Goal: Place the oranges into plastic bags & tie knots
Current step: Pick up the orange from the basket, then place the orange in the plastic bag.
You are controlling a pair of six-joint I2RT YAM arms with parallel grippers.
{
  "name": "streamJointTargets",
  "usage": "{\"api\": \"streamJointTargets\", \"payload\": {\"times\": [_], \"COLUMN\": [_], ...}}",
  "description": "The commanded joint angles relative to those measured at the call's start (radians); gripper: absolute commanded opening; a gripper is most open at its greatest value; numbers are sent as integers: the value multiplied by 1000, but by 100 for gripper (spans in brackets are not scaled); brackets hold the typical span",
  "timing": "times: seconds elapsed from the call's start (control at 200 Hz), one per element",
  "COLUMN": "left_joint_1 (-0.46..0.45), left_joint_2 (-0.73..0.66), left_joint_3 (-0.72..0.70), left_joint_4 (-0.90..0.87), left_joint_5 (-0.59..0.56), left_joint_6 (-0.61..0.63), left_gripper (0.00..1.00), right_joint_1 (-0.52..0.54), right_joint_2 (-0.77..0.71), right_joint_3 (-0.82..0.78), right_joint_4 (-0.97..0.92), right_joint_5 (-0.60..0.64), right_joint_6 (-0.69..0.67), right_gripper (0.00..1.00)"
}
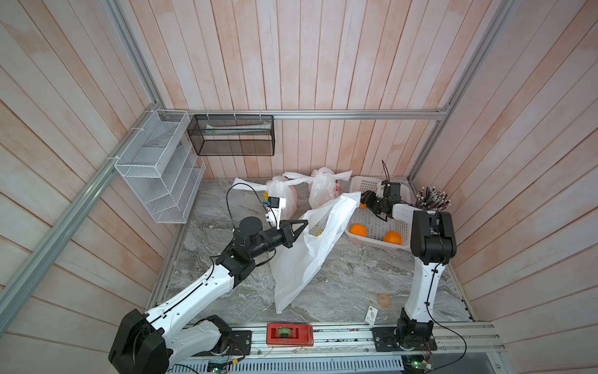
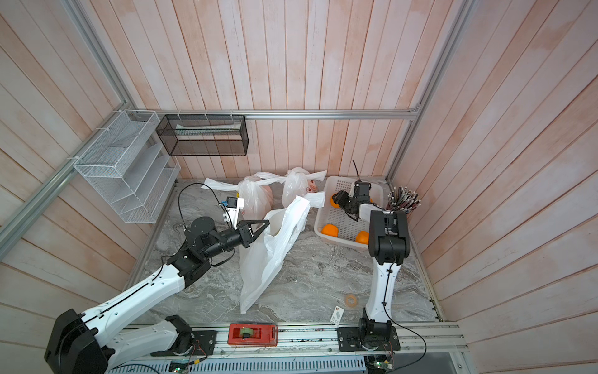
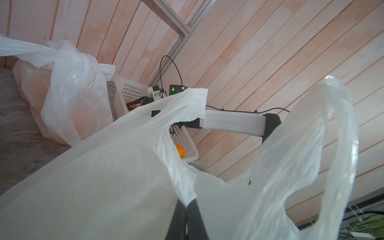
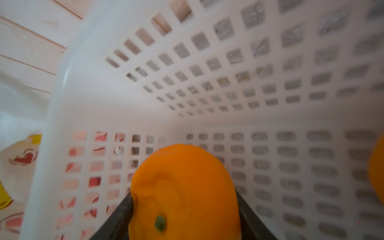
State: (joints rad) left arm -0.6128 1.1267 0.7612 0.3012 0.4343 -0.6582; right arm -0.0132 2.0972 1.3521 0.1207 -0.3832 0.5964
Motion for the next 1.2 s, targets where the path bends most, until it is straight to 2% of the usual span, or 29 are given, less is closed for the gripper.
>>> {"api": "streamJointTargets", "payload": {"times": [0.0,0.105,0.26,0.35,0.455,0.605,0.745,0.95,1.05,1.195], "left_joint_1": [6,10,13,13,13,14,13,13,13,13], "left_joint_2": [17,28,34,43,49,48,51,51,57,60], "left_joint_3": [19,18,14,14,8,-11,-13,-7,-3,-6], "left_joint_4": [18,25,35,37,42,77,96,107,120,135], "left_joint_5": [5,7,12,33,62,93,146,111,81,54], "left_joint_6": [8,6,6,13,22,10,24,24,15,2], "left_gripper": [0,0,0,0,0,0,0,0,0,0], "right_joint_1": [-21,-25,-20,12,86,243,354,478,503,503], "right_joint_2": [-199,-410,-741,-879,-965,-984,-909,-810,-790,-797], "right_joint_3": [-115,-269,-491,-541,-548,-538,-456,-386,-380,-369], "right_joint_4": [64,38,-19,-86,-130,-110,-77,-116,-145,-190], "right_joint_5": [-32,-78,-250,-327,-374,-360,-333,-346,-344,-296], "right_joint_6": [-47,-90,-95,-100,-85,-59,-76,-138,-157,-182], "right_gripper": [53,52,52,52,51,51,51,53,60,83]}}
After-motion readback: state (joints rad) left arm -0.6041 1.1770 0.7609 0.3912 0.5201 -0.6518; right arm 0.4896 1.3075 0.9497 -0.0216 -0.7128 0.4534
